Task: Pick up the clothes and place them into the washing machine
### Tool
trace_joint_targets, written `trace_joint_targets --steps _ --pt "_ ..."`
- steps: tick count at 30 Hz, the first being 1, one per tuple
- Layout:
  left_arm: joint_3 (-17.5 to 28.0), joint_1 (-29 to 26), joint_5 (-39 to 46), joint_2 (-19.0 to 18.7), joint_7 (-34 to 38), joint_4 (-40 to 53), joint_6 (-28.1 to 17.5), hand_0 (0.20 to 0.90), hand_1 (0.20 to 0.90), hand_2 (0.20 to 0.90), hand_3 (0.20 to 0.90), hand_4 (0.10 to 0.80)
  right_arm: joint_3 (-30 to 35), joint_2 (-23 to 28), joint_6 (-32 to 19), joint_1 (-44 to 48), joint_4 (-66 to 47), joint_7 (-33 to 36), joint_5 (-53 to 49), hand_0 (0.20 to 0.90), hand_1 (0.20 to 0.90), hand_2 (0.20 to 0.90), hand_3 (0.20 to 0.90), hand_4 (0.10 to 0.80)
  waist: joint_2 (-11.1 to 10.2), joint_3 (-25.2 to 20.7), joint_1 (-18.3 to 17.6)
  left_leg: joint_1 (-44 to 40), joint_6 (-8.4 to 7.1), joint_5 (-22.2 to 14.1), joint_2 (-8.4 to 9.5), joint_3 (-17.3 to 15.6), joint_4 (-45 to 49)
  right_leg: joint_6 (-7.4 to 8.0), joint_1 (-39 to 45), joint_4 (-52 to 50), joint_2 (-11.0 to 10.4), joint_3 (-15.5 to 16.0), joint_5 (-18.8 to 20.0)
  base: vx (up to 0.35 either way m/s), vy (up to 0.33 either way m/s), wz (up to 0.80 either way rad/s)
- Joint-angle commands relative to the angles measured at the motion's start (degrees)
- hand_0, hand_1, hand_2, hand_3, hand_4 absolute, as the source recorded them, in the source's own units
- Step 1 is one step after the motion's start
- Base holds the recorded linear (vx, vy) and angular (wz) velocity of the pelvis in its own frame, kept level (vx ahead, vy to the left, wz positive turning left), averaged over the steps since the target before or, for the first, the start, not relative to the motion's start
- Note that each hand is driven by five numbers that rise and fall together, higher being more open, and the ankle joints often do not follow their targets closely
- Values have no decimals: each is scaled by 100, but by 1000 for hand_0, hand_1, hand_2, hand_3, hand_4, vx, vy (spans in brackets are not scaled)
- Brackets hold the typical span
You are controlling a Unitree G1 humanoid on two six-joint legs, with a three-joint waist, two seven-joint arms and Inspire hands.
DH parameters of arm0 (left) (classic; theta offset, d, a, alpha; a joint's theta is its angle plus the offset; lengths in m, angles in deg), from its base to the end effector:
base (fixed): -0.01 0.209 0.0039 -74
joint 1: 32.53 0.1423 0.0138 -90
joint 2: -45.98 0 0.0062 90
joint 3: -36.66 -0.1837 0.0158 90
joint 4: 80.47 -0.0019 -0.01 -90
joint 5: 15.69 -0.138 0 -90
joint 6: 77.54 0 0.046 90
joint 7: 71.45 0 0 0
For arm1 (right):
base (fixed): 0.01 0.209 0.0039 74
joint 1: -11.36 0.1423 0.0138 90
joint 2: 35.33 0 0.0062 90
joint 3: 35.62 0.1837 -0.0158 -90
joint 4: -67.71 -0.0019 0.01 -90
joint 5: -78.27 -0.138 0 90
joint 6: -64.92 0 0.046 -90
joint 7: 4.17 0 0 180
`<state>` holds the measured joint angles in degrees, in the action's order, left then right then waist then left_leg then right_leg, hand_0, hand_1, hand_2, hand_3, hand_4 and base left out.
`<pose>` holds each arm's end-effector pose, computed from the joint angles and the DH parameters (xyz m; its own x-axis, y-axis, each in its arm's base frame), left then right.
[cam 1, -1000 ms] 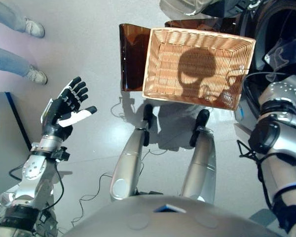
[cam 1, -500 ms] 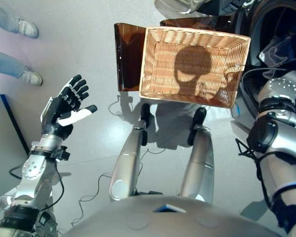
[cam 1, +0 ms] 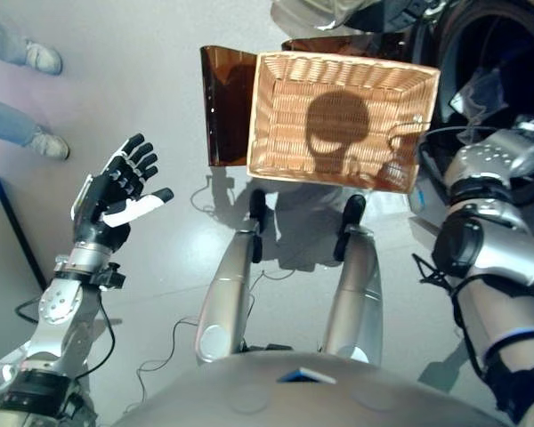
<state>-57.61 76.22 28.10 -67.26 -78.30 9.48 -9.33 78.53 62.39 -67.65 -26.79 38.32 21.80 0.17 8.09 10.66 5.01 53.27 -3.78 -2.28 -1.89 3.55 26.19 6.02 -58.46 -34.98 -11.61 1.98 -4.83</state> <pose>0.1331 0.2743 0.0459 0.9981 -0.0550 0.0261 0.0569 0.9954 -0.0765 0.3146 -0.2927 0.1387 0.3580 -0.8694 -0.3406 0.3317 -0.2226 0.9167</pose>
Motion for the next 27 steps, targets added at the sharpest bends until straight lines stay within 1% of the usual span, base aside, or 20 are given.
trace_joint_targets --steps 1,2,3,4,5,6,7,8,9,10,11,12,13,14,15,16,19,23,24,27 --pt "619 280 208 -175 17 298 -488 900 900 900 900 800 -377 372 -366 -323 -514 -257 539 900 900 900 900 800 150 -376 78 333 -150 786 -37 132 -1227 -48 -118 -256 1 67 -471 17 4 -11" --pt "633 301 222 -183 -2 305 -498 900 900 900 900 800 -392 334 -349 -354 -514 -232 632 900 900 900 900 800 144 -373 83 331 -149 787 -37 131 -1227 -46 -109 -242 0 72 -464 -6 8 -9" --pt "640 317 220 -197 -12 307 -511 900 900 900 900 800 -412 310 -330 -378 -504 -224 672 900 900 900 900 800 152 -331 99 380 -131 908 -52 118 -1217 -73 -151 -238 6 103 -351 -11 9 -3" --pt "648 327 228 -206 -34 299 -525 900 900 900 900 800 -423 285 -307 -387 -485 -222 708 900 900 900 900 800 134 -371 83 338 -145 789 -42 130 -1221 -49 -98 -234 5 75 -458 -107 27 -3" --pt "659 339 230 -206 -39 287 -535 900 900 900 900 800 -428 246 -297 -420 -480 -225 730 900 900 900 900 800 136 -329 99 391 -125 908 -56 121 -1205 -73 -152 -236 7 106 -338 0 0 0" --pt "673 345 229 -209 -52 276 -544 900 900 900 900 800 -401 220 -273 -464 -446 -241 724 900 900 900 900 800 112 -342 92 403 -124 910 -57 117 -1208 -71 -152 -203 4 122 -325 0 0 0" --pt "672 341 230 -209 -53 274 -543 900 900 900 900 800 -399 223 -272 -460 -441 -248 719 900 900 900 900 800 99 -386 78 353 -141 786 -43 133 -1216 -45 -100 -203 -1 91 -440 97 -5 5" --pt "679 343 221 -215 -62 255 -553 900 900 900 900 800 -396 217 -274 -464 -423 -256 711 900 900 900 900 800 85 -396 76 351 -143 786 -44 135 -1221 -43 -92 -189 -4 94 -437 1 10 4" --pt "712 358 206 -228 -64 283 -569 900 900 900 900 800 -389 170 -251 -530 -430 -287 702 900 900 900 900 800 73 -361 87 403 -129 908 -56 121 -1210 -68 -124 -163 2 137 -314 -96 33 3" --pt "728 370 191 -238 -67 277 -580 900 900 900 900 800 -418 157 -227 -551 -408 -292 739 900 900 900 900 800 57 -369 87 403 -129 909 -56 122 -1215 -69 -118 -150 7 141 -309 0 0 0" --pt "729 367 192 -236 -68 277 -579 900 900 900 900 800 -419 158 -226 -545 -407 -288 744 900 900 900 900 800 44 -413 72 352 -147 789 -43 137 -1227 -43 -67 -148 4 109 -421 91 5 1" --pt "732 368 181 -232 -62 271 -592 900 900 900 900 800 -514 76 -194 -619 -467 -304 837 900 900 900 900 800 19 -412 60 355 -147 792 -47 132 -1229 -39 -80 -124 14 111 -401 0 0 0" --pt "736 380 179 -234 -61 270 -597 900 900 900 900 800 -516 60 -195 -634 -485 -289 852 900 900 900 900 800 28 -372 71 406 -129 917 -62 116 -1219 -66 -130 -120 18 142 -282 0 0 0" --pt "731 369 170 -225 -48 247 -600 900 900 900 900 800 -572 6 -164 -676 -514 -278 921 900 900 900 900 800 -1 -414 45 359 -142 794 -48 132 -1226 -38 -83 -122 16 106 -393 -108 27 0" --pt "720 359 167 -208 -39 244 -615 900 900 900 900 800 -644 -78 -150 -738 -570 -291 1002 900 900 900 900 800 -3 -362 55 420 -120 924 -64 111 -1210 -70 -132 -108 23 137 -265 81 -2 0" --pt "719 351 153 -164 -22 239 -635 900 900 900 900 800 -802 -282 -92 -932 -767 -320 1216 900 900 900 900 800 -54 -387 15 360 -134 770 -41 114 -1190 -42 -52 -89 16 111 -388 0 0 0" --pt "684 367 140 -117 -33 203 -659 900 900 900 900 800 -924 -439 -8 -1105 -813 -309 1417 900 900 900 900 800 -89 -397 -2 331 -120 760 -42 114 -1185 -35 -20 -46 16 111 -357 30 2 0" --pt "639 340 119 -185 -71 199 -690 900 900 900 900 800 -1244 -508 320 -1107 -484 -288 1814 900 900 900 900 800 -142 -408 1 290 -101 738 -35 99 -1170 -28 53 62 24 126 -294 0 0 0" --pt "657 336 117 -225 -95 179 -694 900 900 900 900 800 -1438 -453 509 -1059 -333 -268 2086 900 900 900 900 800 -160 -409 19 271 -95 741 -37 103 -1180 -23 74 101 22 129 -270 0 0 0" --pt "692 331 141 -416 -147 246 -763 900 900 900 900 800 -1653 -322 714 -781 -67 -192 2330 900 900 900 900 800 -190 -394 88 272 -83 751 -18 113 -1202 0 91 207 -3 124 -211 -12 14 -4"
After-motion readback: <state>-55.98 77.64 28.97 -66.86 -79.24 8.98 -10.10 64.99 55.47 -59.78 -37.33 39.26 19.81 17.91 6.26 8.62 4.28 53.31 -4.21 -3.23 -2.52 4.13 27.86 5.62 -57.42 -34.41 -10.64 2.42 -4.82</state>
